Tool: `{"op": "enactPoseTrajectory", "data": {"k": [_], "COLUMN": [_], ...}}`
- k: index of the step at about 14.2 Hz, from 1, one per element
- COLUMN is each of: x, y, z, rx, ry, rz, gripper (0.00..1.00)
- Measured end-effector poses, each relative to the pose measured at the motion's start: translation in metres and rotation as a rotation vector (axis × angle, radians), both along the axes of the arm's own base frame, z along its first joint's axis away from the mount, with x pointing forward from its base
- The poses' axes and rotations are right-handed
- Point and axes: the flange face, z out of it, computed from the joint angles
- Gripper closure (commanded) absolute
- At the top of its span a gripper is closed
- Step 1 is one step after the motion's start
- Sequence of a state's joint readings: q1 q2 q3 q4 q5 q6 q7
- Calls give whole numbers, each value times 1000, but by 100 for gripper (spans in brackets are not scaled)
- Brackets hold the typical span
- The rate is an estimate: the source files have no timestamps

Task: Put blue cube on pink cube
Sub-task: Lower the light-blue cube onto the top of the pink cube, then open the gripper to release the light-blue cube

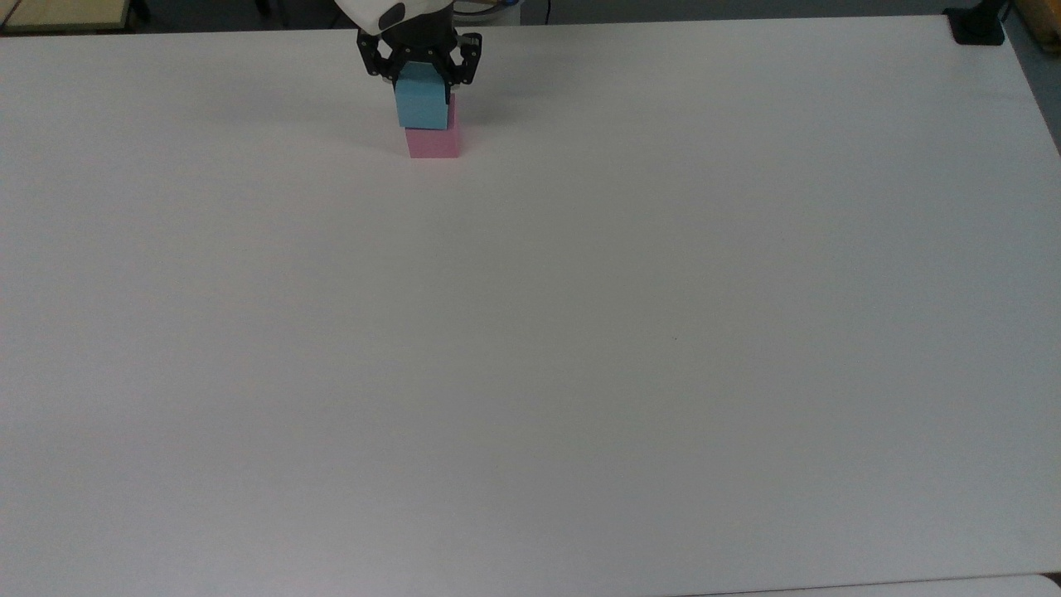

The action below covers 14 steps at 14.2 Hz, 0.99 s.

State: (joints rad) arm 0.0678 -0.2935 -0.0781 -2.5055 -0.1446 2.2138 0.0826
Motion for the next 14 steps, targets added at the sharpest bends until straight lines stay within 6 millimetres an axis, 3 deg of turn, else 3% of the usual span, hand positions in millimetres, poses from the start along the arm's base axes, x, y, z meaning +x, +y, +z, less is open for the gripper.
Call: {"op": "enactPoseTrajectory", "data": {"k": [3,4,5,6,12,14], "x": [-1,-1,-1,-1,-1,1], "y": [2,2,3,3,3,2], "z": [0,-1,-1,-1,-1,12], "rx": [-1,-1,-1,-1,-1,-7], "ry": [5,7,7,8,12,39], "rz": [1,2,3,4,4,-3], "gripper": [45,39,25,0,0,0]}}
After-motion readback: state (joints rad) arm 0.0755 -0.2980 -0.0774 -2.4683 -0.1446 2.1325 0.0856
